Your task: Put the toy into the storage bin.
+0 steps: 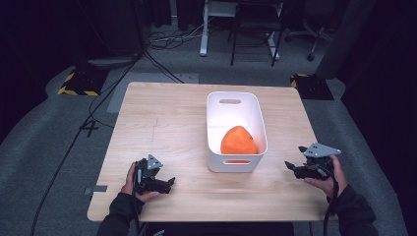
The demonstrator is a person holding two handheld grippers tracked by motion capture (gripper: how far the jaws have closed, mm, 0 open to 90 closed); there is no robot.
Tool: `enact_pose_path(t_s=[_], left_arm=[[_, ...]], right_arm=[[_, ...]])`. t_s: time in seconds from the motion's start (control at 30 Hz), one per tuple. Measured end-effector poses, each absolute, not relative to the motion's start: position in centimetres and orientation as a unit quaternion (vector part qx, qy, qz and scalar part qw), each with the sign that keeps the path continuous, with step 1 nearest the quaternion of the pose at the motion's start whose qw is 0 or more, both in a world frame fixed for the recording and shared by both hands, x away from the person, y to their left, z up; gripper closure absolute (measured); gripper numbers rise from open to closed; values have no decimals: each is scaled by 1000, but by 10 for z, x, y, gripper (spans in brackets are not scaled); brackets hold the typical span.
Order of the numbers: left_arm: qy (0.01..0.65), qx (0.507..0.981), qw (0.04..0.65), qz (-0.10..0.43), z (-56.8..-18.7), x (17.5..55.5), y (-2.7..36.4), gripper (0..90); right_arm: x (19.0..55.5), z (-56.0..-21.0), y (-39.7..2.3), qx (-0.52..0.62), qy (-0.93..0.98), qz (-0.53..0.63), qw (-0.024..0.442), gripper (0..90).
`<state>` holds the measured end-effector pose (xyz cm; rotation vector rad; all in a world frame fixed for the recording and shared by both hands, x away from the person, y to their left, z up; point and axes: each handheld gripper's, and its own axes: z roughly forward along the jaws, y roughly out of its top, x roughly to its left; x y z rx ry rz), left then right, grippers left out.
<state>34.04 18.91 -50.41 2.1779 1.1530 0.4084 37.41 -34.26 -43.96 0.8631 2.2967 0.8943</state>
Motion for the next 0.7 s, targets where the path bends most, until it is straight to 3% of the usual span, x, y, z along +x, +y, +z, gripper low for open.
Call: enact_pose_path(t_s=[0.7], left_arm=[[438,827,316,155,-504,340,189,6]], right_arm=[[360,-465,-367,350,852,306,240,217]])
